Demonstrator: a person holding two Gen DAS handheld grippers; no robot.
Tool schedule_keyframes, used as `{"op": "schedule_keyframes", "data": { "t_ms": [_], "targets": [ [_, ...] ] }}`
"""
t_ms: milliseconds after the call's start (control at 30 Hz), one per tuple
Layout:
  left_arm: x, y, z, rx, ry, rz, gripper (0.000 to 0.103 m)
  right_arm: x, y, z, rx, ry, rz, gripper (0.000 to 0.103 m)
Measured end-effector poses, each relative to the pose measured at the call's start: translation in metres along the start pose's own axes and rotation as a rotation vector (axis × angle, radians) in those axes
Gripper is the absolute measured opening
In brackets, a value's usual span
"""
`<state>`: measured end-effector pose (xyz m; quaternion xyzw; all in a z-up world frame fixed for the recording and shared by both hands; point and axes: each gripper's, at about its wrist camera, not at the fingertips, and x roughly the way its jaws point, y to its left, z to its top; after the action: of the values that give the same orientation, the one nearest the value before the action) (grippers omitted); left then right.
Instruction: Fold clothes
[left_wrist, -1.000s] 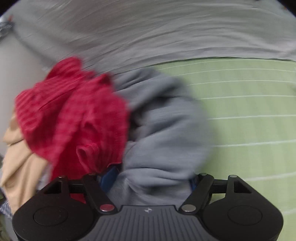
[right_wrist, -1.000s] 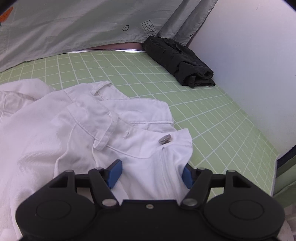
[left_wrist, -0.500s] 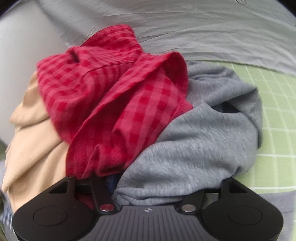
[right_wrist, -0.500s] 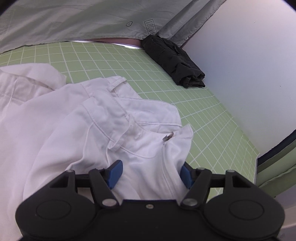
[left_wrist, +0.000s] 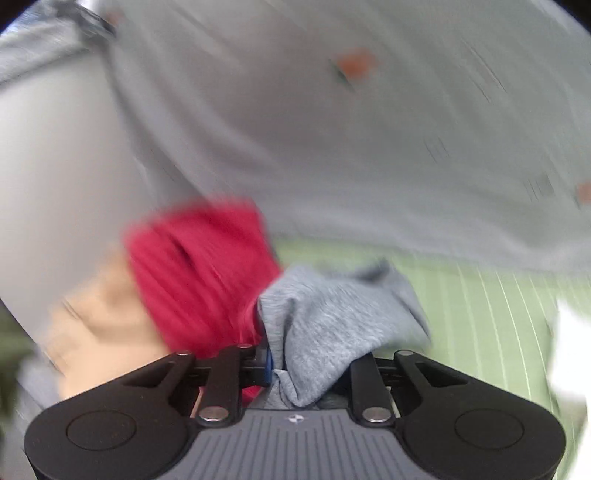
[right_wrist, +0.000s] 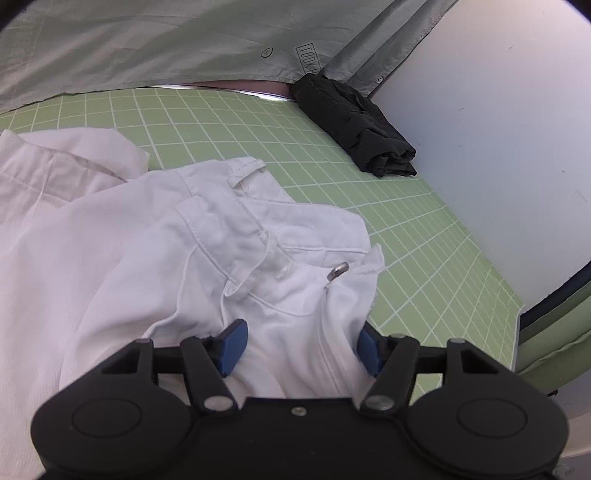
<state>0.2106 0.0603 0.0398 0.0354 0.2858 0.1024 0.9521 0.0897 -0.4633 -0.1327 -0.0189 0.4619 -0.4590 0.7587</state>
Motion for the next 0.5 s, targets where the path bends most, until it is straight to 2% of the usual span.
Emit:
{"op": "schedule_keyframes", "data": {
  "t_ms": [100,167,233,267,333,400,467,500],
  "targets": [
    [-0.004,0.042,0.046,-0.014,-0.168,0.162,0.022,0.000,-0.001,-0.001,0.007,-0.002,0.004,0.065],
    [-0.001,0.069,0.069,-0.038,-0.227,0.254,0.022,0.000,0.000,-0.001,0.008,-0.005,0.003,0.065],
    [0.018,0.085,0.082,-0.084,-0.194,0.306,0.023,0.000,0.001,-0.002,0.009,-0.008,-0.001,0.065],
    [0.030,0.087,0.079,-0.097,-0.137,0.314,0.025,0.000,0.002,-0.002,0.008,-0.009,-0.005,0.065],
    [0.057,0.089,0.067,-0.118,-0.005,0.320,0.043,0.000,0.004,-0.003,0.006,-0.011,-0.013,0.065],
    [0.074,0.088,0.039,-0.149,0.129,0.276,0.050,0.000,0.005,-0.002,0.001,-0.007,-0.018,0.065],
    [0.072,0.083,0.017,-0.173,0.167,0.219,0.061,-0.002,0.003,0.000,0.007,0.002,-0.013,0.065],
    [0.068,0.079,0.011,-0.169,0.164,0.206,0.075,-0.003,0.002,0.000,0.014,0.004,-0.005,0.065]
  ]
}}
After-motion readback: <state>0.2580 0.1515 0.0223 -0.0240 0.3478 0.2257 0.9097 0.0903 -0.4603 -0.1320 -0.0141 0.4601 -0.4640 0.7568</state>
